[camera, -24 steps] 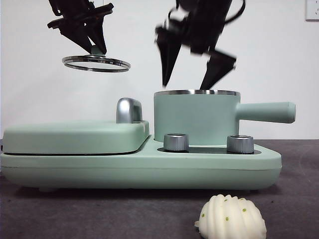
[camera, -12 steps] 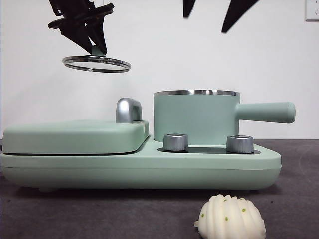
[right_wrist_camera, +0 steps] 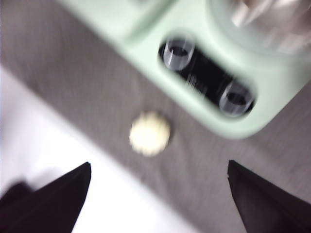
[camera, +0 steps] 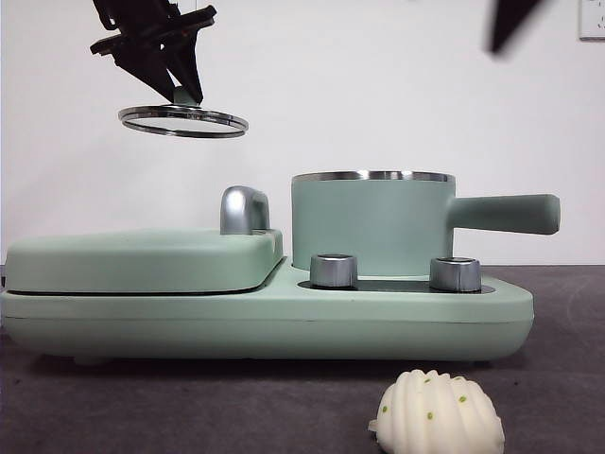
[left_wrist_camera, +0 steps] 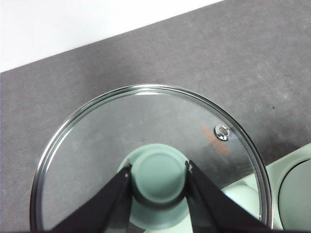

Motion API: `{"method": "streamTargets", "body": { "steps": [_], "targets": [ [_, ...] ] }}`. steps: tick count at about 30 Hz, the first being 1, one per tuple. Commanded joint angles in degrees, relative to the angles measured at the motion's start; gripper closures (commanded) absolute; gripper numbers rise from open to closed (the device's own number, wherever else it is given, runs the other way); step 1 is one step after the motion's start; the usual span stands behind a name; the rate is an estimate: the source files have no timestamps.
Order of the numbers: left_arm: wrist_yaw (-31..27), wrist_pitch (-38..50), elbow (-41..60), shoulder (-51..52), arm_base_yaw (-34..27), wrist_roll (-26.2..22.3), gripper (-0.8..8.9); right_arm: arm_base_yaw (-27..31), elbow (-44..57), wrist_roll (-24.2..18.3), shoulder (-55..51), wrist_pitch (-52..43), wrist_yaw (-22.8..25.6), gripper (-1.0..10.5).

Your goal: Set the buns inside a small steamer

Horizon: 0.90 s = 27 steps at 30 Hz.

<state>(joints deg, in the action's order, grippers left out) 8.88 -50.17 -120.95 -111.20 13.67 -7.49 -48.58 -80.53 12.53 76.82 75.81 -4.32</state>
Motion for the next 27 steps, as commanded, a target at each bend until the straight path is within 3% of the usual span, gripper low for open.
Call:
{"method": "streamTargets", "body": {
  "steps": [1, 6, 10, 18, 27],
  "targets": [
    [0.2, 1.3, -2.3, -0.6, 0.2, 0.5, 7.66, -2.9, 8.1, 5.9, -1.4, -7.8, 0.0, 5.0],
    [0.2, 1.3, -2.3, -0.6, 0.2, 0.6, 7.66, -6.8, 21.5, 12.3, -1.2, -20.8, -0.1, 5.0],
    [0.2, 1.4, -2.3, -0.6, 0.2, 0.6, 7.66, -8.8, 28.6, 14.4, 0.5, -29.7, -0.2, 5.0],
    [0.2, 1.5, -2.3, -0.6, 0.2, 0.6, 7.66, -9.1, 32.1, 13.9, 4.3, -33.4, 2.4, 5.0],
    [0.2, 1.6, -2.3, -0.6, 0.2, 0.6, 7.66, -9.0, 32.1, 12.7, 8.8, -35.3, 2.3, 5.2]
  ]
}}
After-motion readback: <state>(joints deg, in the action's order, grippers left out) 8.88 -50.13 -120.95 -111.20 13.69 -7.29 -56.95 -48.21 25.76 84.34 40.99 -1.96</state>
